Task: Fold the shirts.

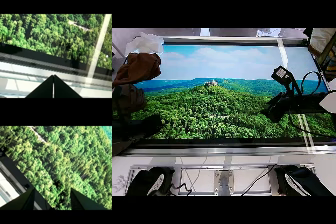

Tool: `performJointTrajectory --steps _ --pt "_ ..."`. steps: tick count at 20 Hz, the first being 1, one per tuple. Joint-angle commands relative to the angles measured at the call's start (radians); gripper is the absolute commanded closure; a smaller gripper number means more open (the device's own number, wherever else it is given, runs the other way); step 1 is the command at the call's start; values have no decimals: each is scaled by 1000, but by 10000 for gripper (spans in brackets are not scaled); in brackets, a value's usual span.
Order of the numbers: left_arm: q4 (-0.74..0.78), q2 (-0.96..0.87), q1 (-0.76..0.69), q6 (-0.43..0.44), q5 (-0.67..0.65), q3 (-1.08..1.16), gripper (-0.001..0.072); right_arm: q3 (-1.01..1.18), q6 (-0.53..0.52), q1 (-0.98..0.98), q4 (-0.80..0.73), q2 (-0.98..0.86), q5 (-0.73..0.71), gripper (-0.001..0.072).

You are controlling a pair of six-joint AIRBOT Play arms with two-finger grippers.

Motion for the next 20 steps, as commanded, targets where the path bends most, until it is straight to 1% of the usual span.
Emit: performJointTrajectory --steps 1,7,10,13,14,15,16,17,18,19,20 --pt "0 0 1 0 0 1 694 1 -8 1 0 0 -17 209" --pt "0 0 1 0 8 1 694 1 -7 1 1 0 -26 209" --pt "2 0 1 1 80 1 694 1 -7 1 2 0 -37 209" --pt "17 0 1 40 84 1 694 0 -2 1 51 0 -55 210" --pt "30 0 1 50 84 1 694 0 29 1 73 0 -66 210" --pt "57 0 1 58 88 1 690 0 91 1 90 0 -70 210" --pt "117 0 1 97 110 1 687 0 154 1 108 0 -72 210" --pt "210 0 1 154 145 1 686 0 185 1 115 0 -79 210" --pt "341 0 1 208 191 1 685 0 210 1 118 0 -93 210" --pt "480 0 1 231 244 1 684 0 230 1 118 0 -112 210" --pt "626 -1 2 232 312 1 680 0 259 1 118 0 -125 210"
